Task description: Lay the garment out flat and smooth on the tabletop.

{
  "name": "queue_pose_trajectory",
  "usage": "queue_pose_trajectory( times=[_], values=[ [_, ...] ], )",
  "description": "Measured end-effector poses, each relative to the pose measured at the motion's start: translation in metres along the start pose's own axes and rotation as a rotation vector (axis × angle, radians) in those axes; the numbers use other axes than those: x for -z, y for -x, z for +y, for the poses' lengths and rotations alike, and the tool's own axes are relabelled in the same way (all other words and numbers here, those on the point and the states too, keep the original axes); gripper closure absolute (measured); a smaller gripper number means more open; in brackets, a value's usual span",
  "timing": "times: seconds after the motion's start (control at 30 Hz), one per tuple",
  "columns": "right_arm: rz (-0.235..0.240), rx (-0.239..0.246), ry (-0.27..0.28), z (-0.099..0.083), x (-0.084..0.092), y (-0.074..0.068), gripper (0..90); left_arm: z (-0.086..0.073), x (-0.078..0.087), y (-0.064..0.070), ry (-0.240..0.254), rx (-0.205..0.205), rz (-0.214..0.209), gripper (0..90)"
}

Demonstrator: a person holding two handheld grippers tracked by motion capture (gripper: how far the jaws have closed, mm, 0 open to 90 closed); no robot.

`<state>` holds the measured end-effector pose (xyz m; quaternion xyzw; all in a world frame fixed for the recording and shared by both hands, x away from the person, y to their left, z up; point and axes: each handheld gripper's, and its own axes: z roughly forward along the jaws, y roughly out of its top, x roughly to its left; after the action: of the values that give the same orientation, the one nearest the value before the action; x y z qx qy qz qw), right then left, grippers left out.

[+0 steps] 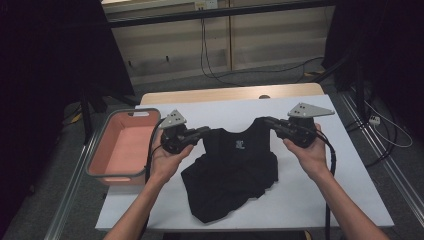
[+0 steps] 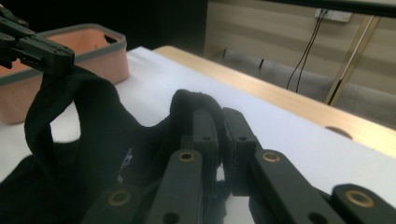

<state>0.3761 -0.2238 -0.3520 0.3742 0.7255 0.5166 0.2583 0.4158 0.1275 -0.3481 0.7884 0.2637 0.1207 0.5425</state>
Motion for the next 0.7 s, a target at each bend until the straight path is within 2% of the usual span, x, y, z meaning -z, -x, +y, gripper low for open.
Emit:
queue_pose_trajectory(
  times=[0.1,0.23,0.3,0.33,0.4,0.7],
  values=[
    [-0.001,0.003,0.013,0.006,0.001,0.003,85.4,0.007,0.002,-0.002,0.010,-0.009,0.010,86.9],
    [-0.005,-0.003,0.051,0.024,0.004,0.009,85.6,0.028,0.008,-0.007,0.050,-0.023,0.036,86.9],
    [-0.004,-0.006,0.066,0.031,0.005,0.011,85.6,0.031,0.009,-0.008,0.057,-0.023,0.041,86.9],
    [-0.005,-0.003,0.076,0.036,0.005,0.013,85.6,0.041,0.010,-0.010,0.076,-0.024,0.051,86.9],
    [-0.001,-0.006,0.086,0.044,0.006,0.015,85.6,0.048,0.011,-0.013,0.086,-0.020,0.061,86.9],
    [-0.012,0.006,0.117,0.073,0.002,0.023,85.6,0.069,0.011,-0.026,0.120,-0.015,0.105,86.9]
  ],
)
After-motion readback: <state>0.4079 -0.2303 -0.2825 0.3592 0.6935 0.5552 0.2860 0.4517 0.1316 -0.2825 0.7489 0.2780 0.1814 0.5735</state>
